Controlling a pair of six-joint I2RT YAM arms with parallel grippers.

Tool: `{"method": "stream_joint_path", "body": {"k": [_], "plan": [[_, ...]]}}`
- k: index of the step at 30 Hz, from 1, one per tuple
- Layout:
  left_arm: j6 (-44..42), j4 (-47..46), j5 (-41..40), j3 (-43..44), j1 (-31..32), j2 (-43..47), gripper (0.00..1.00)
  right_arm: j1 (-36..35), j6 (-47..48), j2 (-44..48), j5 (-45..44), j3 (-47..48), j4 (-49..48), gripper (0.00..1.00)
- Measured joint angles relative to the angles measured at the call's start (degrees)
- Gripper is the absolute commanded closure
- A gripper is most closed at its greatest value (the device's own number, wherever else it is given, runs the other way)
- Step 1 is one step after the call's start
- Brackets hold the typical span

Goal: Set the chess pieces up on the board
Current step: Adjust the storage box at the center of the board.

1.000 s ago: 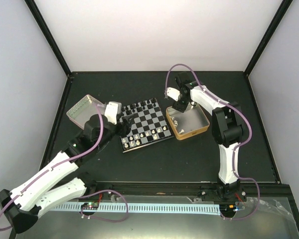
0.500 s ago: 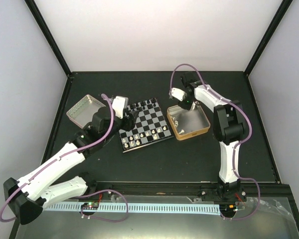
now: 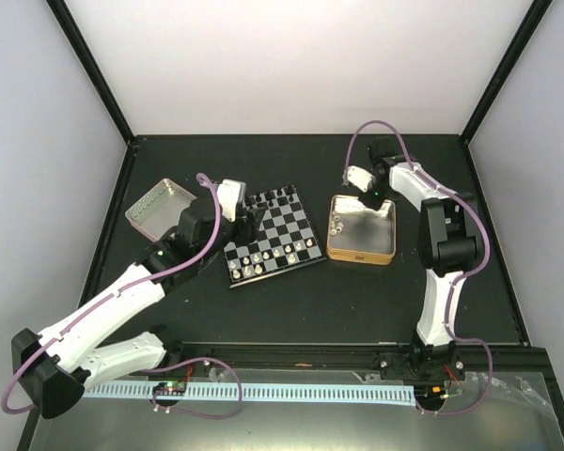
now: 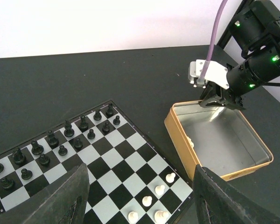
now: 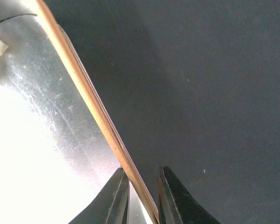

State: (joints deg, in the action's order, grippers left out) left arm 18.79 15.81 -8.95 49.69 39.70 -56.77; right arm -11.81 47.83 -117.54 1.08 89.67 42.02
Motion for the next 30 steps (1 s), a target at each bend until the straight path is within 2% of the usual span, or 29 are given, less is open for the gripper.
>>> {"method": "stream_joint_path", "body": {"k": [3, 6, 13, 15, 23, 30], "plan": [[0.0, -0.22, 0.07, 0.0, -0.04, 0.15, 0.38, 1.95, -0.07, 0.39, 0.07, -0.72, 0.46, 0.86], [0.0, -0.52, 0.13, 0.0, -0.28, 0.17, 0.38, 3.8, -0.42, 0.5, 0.04, -0.85, 1.07, 0.85], [0.04, -0.5, 0.17, -0.04, -0.74, 0.85, 0.37, 6.19, -8.2, 0.5, 0.04, -0.85, 2.91, 0.54], [0.07, -0.46, 0.2, -0.15, -0.76, 1.77, 0.37, 6.16, -12.28, 0.57, 0.79, -0.22, 3.04, 0.5], [0.39, -0.39, 0.17, -1.31, -1.2, 5.84, 0.36, 5.9, -34.1, 8.96, 2.34, 1.09, 0.33, 0.53], [0.81, -1.16, 0.13, -2.62, -1.49, 6.58, 0.36, 5.35, -55.36, 17.38, 10.82, -2.34, -5.27, 0.57]]}}
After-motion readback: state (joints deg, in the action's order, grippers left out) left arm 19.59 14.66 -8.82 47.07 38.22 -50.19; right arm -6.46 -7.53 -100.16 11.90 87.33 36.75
